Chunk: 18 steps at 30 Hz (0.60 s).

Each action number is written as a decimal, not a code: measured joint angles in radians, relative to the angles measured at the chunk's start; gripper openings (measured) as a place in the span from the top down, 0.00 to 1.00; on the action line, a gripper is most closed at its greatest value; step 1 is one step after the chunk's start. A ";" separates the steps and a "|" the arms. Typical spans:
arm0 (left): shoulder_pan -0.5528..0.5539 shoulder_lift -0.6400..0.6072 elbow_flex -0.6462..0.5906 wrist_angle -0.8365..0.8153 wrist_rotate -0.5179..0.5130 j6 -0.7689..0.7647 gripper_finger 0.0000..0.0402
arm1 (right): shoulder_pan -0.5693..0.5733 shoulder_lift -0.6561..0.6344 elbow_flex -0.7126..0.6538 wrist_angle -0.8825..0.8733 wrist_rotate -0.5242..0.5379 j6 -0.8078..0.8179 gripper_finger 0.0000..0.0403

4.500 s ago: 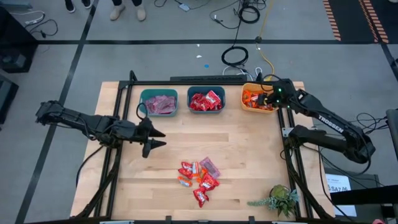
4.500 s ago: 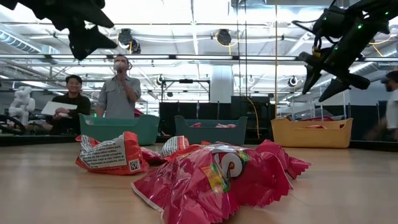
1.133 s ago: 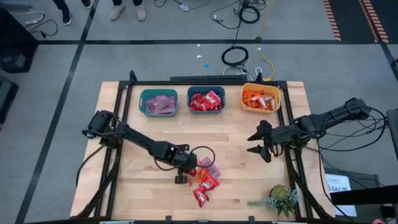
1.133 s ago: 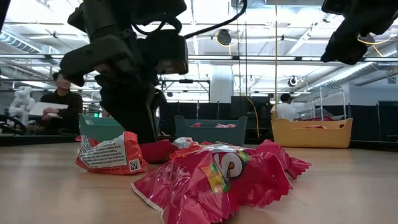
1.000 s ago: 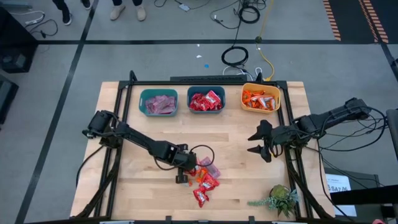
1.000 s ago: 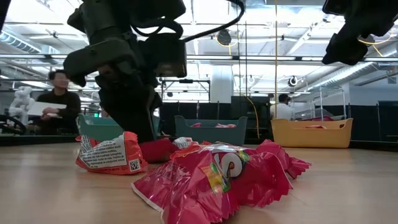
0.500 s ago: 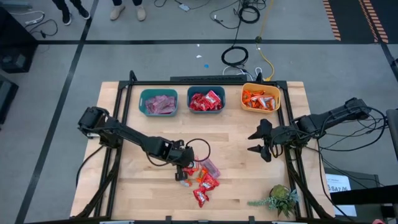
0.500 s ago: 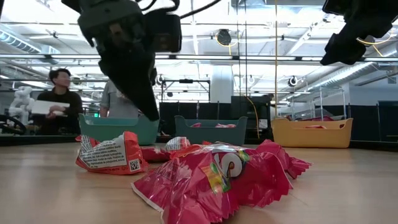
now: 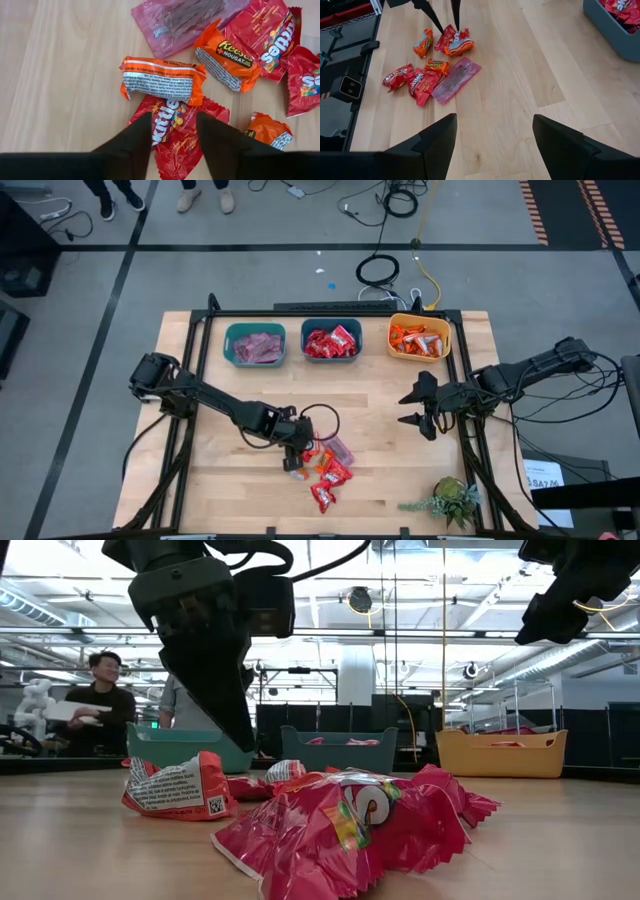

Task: Sort candy
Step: Put the red candy into the blue bin

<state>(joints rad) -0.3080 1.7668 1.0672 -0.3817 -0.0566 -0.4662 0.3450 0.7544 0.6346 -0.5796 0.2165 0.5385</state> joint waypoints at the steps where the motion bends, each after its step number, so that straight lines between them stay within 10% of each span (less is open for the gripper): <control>1: 0.000 0.000 0.000 0.000 0.000 0.000 0.57 | 0.000 0.000 0.000 0.000 0.000 0.000 0.37; 18: -0.001 0.071 0.001 -0.001 -0.001 0.009 0.25 | 0.000 0.000 0.000 0.000 -0.005 0.003 0.37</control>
<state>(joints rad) -0.3092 1.8381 1.0683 -0.3831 -0.0580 -0.4569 0.3450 0.7544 0.6346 -0.5797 0.2111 0.5411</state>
